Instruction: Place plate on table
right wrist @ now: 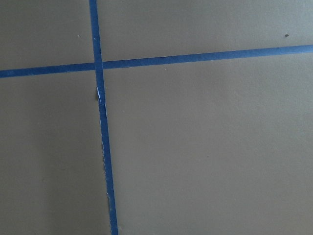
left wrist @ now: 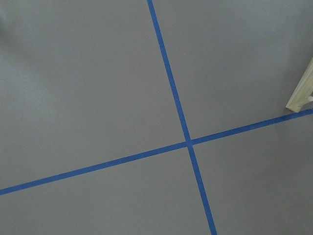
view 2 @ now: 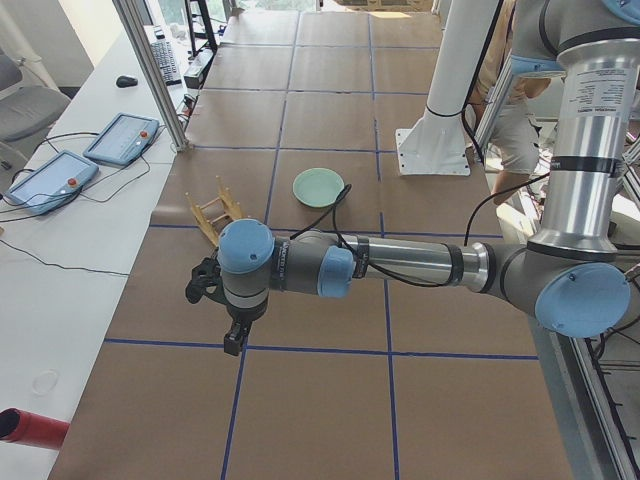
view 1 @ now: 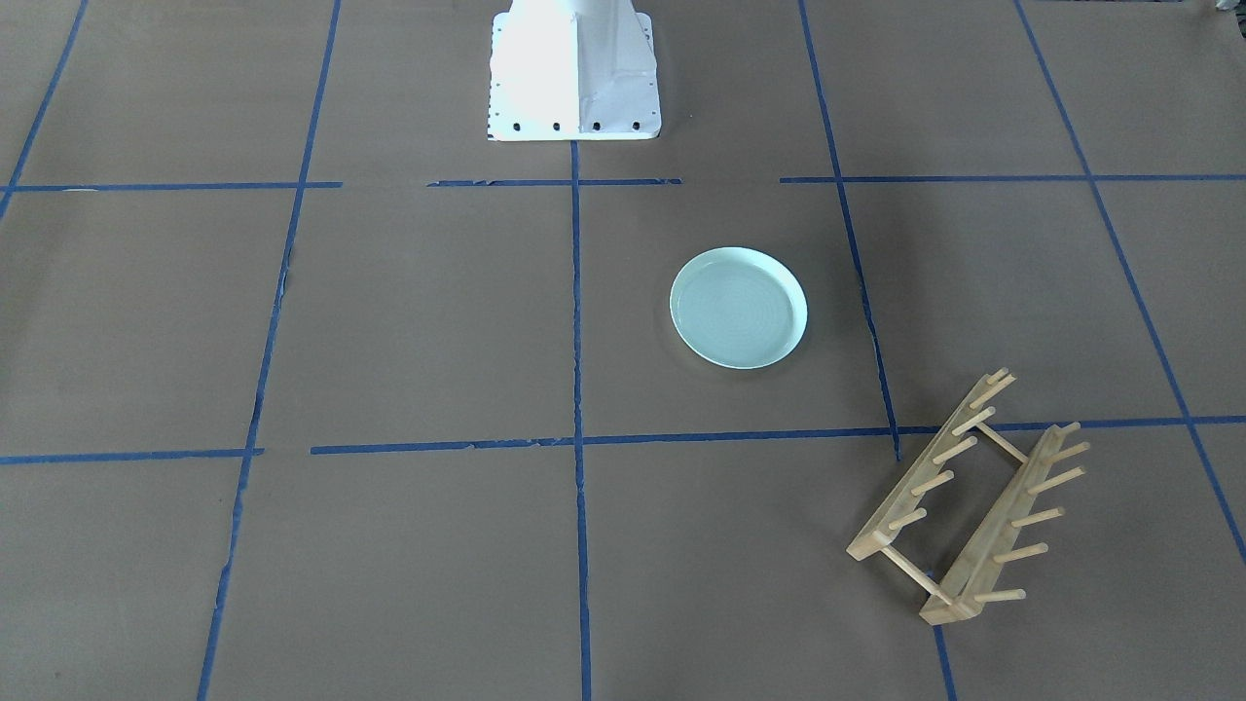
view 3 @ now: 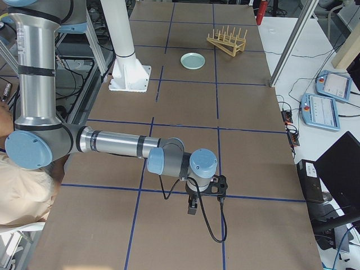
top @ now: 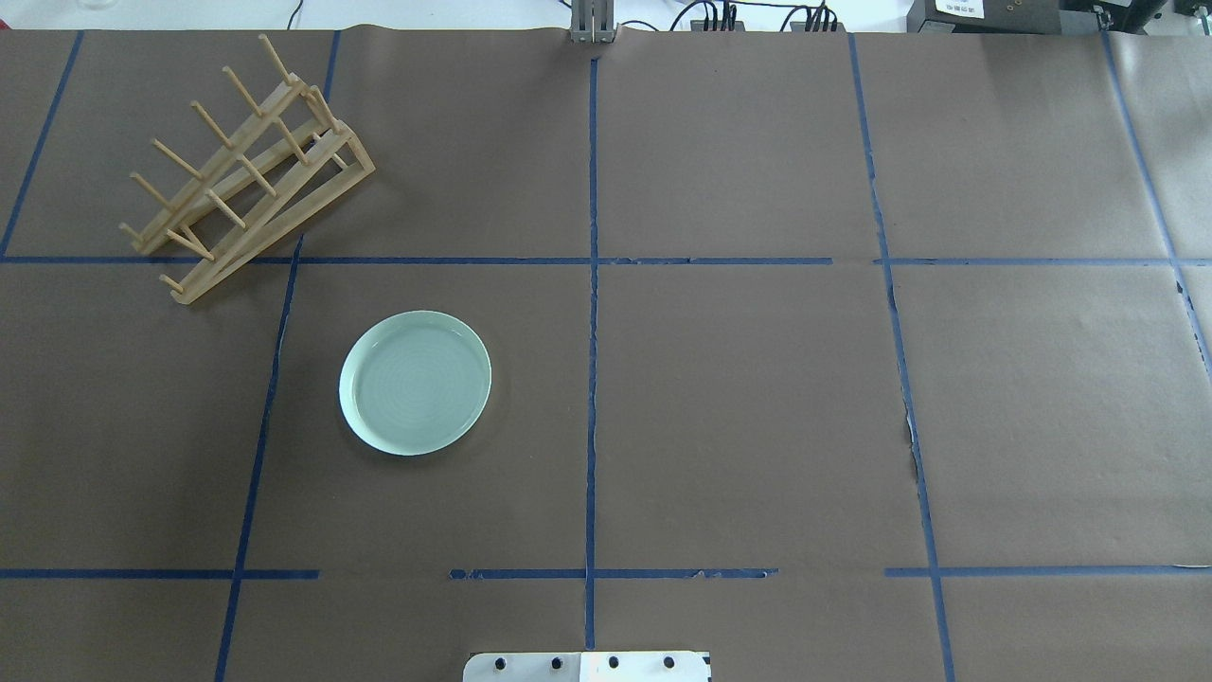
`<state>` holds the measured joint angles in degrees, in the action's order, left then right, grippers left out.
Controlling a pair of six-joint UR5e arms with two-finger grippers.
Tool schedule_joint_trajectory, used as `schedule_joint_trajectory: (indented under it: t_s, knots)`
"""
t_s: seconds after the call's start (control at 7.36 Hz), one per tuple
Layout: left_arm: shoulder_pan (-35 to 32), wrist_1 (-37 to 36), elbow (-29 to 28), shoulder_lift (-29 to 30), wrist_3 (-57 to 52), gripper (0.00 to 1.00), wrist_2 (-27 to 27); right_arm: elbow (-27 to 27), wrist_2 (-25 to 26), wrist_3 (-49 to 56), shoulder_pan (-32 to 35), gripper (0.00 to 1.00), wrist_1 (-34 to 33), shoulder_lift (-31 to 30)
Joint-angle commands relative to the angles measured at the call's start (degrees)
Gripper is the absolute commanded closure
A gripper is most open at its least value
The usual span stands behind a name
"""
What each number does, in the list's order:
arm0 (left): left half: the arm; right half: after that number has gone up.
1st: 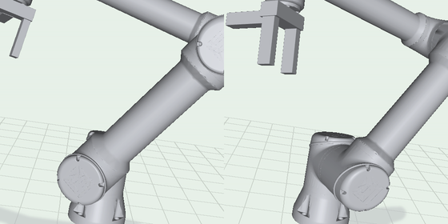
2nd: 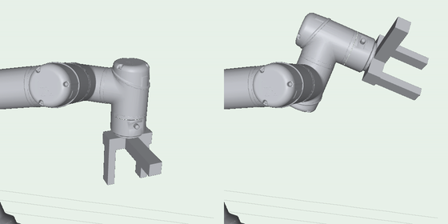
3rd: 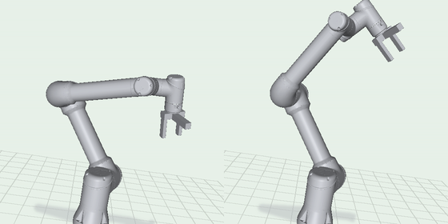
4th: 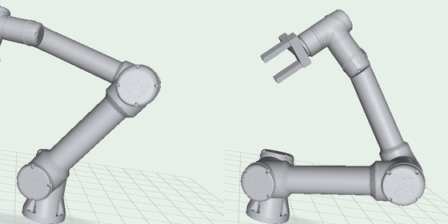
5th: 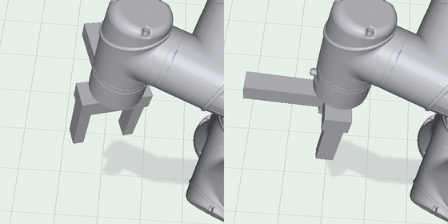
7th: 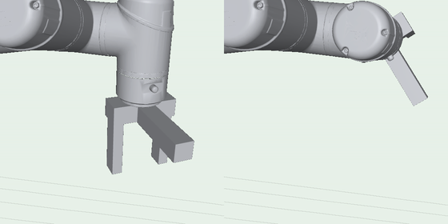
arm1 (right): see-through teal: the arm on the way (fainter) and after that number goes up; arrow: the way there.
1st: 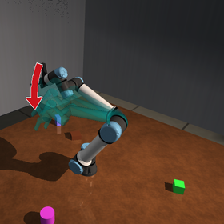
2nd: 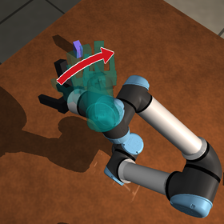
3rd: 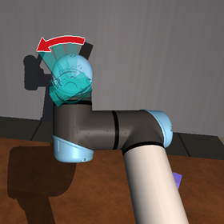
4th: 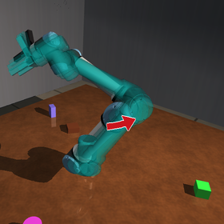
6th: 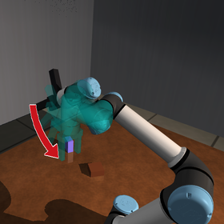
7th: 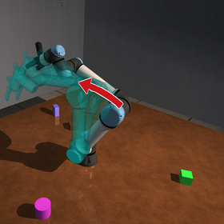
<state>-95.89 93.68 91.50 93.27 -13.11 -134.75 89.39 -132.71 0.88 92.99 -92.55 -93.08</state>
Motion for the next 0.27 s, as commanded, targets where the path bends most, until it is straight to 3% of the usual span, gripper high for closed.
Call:
schedule_joint_trajectory:
  t_s: [0.0,0.14]
  knots:
    - [0.0,-0.1,0.2,0.1,0.0,0.00,0.0,0.0,0.0,0.0,0.0,0.00,0.0,0.0]
    - [0.0,0.0,0.1,0.1,0.0,0.00,0.0,0.1,0.0,0.0,0.0,0.00,0.0,0.0]
